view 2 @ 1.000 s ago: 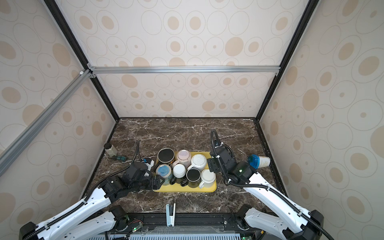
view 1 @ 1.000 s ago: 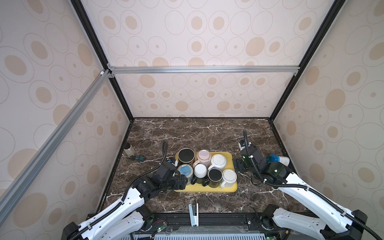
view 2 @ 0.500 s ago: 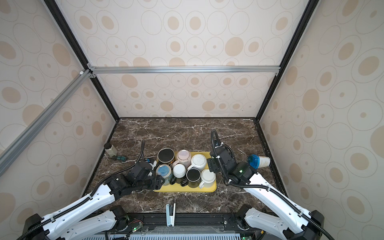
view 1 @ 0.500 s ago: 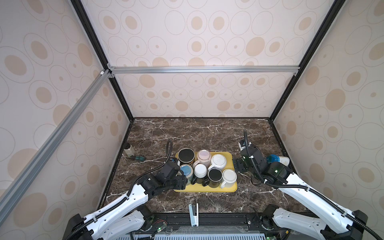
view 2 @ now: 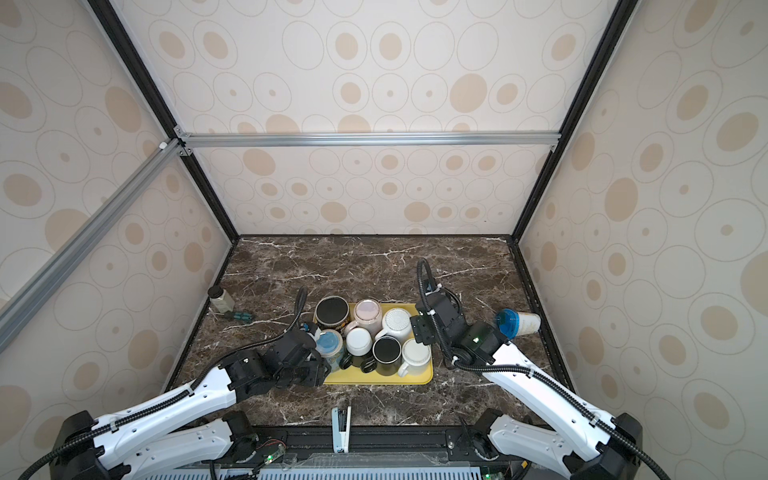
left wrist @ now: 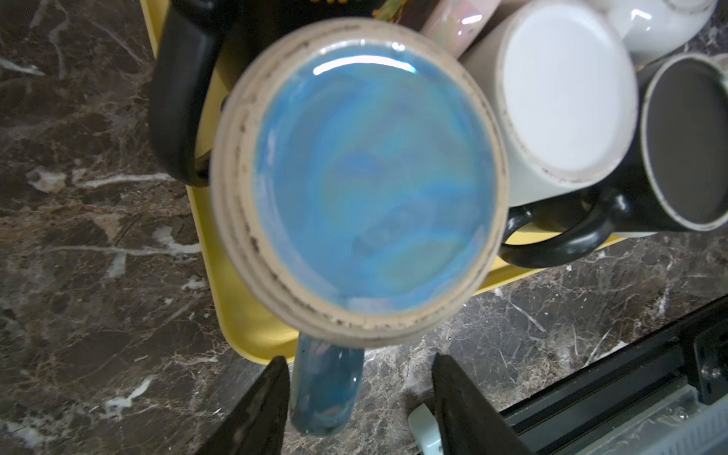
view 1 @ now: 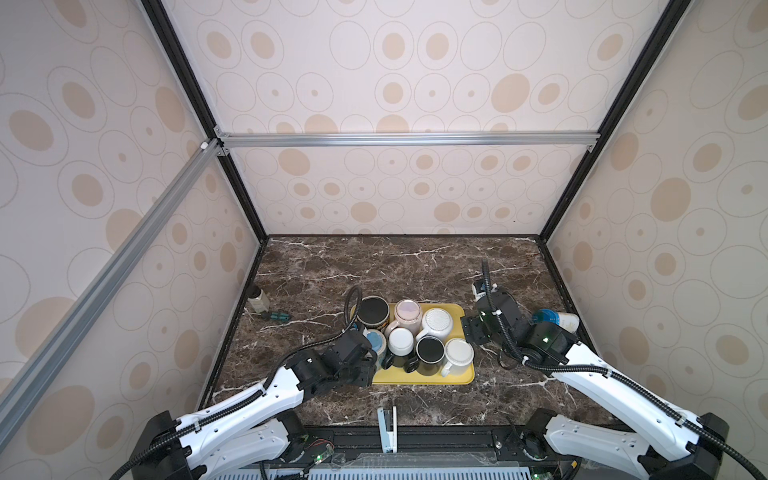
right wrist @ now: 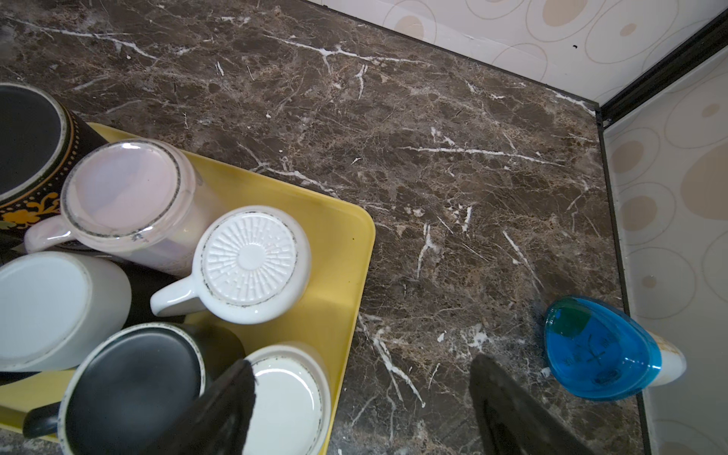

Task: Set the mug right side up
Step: 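Lower the left gripper onto the light-blue mug's handle and close it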

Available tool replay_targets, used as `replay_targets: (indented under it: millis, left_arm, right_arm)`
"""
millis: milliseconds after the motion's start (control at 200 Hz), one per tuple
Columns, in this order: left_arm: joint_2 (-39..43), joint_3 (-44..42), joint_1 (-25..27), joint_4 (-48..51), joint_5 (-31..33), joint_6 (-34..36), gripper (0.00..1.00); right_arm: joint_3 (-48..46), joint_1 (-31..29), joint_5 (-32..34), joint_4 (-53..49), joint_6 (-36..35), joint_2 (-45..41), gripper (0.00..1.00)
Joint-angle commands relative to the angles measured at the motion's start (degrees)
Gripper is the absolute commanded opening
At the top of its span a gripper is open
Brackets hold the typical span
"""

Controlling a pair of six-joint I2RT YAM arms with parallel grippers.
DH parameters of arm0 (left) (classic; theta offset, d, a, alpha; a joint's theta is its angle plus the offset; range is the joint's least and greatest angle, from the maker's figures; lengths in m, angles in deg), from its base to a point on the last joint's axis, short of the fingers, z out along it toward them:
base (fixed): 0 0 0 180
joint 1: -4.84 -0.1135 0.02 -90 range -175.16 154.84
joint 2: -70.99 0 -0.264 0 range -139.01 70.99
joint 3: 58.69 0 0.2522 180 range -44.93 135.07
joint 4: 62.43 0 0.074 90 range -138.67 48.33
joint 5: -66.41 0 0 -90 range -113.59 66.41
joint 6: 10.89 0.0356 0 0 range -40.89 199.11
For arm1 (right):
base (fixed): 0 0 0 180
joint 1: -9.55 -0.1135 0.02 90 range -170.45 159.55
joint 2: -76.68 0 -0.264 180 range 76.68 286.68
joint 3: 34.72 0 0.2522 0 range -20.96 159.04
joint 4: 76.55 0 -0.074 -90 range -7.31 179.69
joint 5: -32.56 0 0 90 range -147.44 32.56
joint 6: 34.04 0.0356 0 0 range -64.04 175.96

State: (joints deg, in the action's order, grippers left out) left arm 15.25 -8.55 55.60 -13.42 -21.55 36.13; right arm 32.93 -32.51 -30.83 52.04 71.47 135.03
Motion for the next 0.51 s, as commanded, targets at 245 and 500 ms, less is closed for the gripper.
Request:
replay_targets:
  millis: [245, 500]
  left_arm:
    - [-6.16, 2.93, 2.01, 1.28, 6.62, -1.79, 0.56]
    - [-7.92, 3.62, 2.41, 0.81, 10.3, -1.57, 0.39]
  right_arm:
    - [-1.19, -0.52, -0.42, 2.34, 1.95, -0.59, 0.85]
    - [-2.06, -0.5, -0.5, 2.91, 2.34, -1.34, 0.84]
